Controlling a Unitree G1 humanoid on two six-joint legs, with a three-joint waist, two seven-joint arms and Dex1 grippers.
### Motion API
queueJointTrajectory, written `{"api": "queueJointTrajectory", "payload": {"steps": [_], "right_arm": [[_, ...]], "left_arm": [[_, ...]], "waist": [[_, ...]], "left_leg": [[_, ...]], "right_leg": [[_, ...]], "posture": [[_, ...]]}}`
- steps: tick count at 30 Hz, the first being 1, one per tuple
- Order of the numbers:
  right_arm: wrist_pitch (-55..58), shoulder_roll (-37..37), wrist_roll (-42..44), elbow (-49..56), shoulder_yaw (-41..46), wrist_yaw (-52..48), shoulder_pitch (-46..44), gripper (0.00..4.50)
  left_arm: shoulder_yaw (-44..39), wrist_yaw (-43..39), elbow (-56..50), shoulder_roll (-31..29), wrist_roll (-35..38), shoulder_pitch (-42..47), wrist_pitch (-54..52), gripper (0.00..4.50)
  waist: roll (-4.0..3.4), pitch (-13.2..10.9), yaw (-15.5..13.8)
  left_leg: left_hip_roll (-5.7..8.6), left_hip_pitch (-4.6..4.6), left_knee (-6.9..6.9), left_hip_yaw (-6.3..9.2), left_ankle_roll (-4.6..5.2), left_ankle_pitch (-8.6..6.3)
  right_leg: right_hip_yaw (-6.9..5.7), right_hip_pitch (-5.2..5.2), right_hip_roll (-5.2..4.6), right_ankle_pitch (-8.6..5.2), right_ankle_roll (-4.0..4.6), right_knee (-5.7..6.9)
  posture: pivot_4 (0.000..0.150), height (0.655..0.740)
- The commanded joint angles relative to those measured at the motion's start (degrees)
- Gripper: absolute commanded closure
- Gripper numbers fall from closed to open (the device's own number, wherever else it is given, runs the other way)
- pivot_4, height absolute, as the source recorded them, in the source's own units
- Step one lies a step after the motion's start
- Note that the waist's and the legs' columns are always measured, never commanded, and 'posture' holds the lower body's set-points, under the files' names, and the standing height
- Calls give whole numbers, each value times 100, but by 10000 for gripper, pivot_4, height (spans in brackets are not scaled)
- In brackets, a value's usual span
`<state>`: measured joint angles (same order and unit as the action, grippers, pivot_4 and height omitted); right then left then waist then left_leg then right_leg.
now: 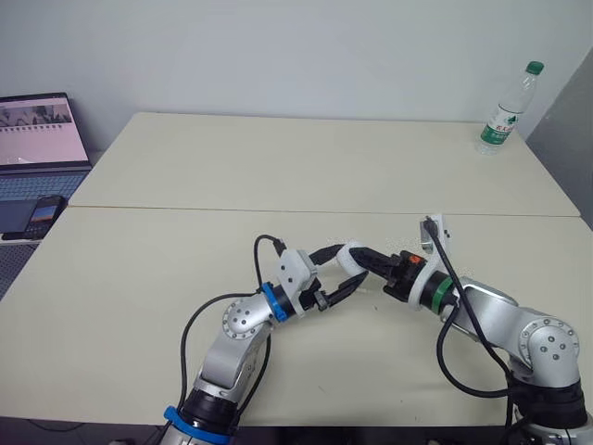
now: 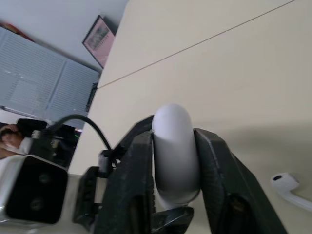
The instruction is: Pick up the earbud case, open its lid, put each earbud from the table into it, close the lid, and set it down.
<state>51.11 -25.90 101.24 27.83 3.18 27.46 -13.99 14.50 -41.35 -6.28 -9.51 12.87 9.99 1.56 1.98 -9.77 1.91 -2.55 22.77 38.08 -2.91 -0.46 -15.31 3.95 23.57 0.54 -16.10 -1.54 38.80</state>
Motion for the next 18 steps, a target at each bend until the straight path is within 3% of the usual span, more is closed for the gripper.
{"api": "queueJointTrajectory", "payload": {"steps": [1,10,15,18], "right_arm": [[-134,-85,556,188,-218,-22,-1,37357],[-379,-275,708,239,-426,-146,-54,37357],[-415,-361,493,202,-402,-363,-103,37357],[-402,-459,412,175,-327,-636,-125,37357]], "left_arm": [[104,14,-164,10,-33,19,57,16945],[118,-131,-200,-70,102,10,-131,16945],[38,-237,-371,-202,370,10,-535,306],[-116,-587,-682,-464,898,16,-1004,306]], "waist": [[0,0,0],[0,0,-2],[0,0,1],[0,0,1]], "left_leg": [[0,0,0,0,0,0],[-2,1,0,1,0,0],[-3,1,0,3,0,0],[-2,3,1,3,0,0]], "right_leg": [[0,0,0,0,0,0],[-1,0,0,0,0,0],[-3,1,2,0,0,0],[-2,2,1,0,0,-1]], "posture": [[1500,7362],[1500,7362],[1500,7362],[1500,7362]]}}
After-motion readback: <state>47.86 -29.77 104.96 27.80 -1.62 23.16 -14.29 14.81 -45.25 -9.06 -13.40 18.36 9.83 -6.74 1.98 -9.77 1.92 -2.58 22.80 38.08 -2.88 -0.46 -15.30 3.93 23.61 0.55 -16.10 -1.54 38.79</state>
